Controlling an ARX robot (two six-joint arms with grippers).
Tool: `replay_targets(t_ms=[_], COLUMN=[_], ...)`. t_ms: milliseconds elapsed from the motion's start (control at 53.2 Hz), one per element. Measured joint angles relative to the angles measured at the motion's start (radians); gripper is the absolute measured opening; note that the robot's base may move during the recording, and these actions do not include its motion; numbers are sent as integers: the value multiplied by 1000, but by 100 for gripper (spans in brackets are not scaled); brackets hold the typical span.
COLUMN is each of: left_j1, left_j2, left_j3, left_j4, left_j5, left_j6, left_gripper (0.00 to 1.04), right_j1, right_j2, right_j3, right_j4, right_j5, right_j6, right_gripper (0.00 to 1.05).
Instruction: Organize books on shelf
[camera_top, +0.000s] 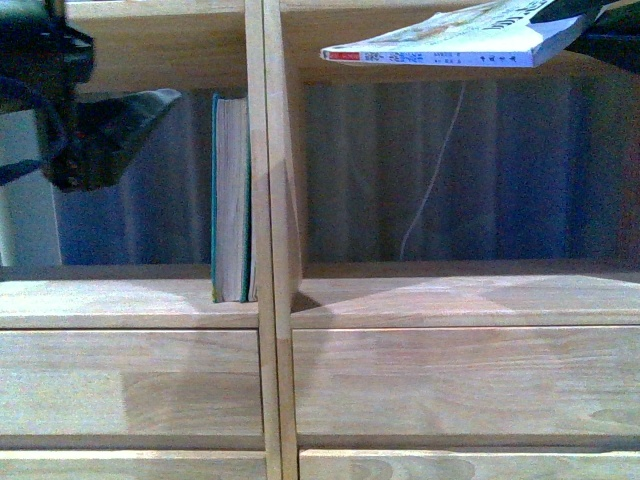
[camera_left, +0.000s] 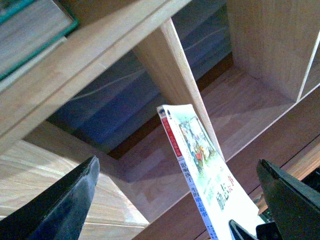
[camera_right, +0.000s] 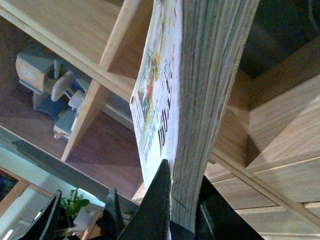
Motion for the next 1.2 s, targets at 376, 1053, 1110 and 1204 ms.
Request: replay_targets(t_ms=[376,1053,1110,1204], left_j1=[-117,-179,-183,-185], left_j2=[59,66,66,66], left_j3=[49,116,116,116], left_j4=[-18,-84,-84,-86], left_j5=[-51,-51,-51,-51], left_j6=[11,75,79,82], left_gripper=[97,97,97,97], right_j1=[46,100,105,114], right_j2=[-15,-122,-116,-112], right_j3=[-2,-101,-106,-114], right_j4=[13,17,17,17], right_j5=[6,-46,-46,-45], right_j6=[51,39,39,39], right_gripper=[7,7,7,7])
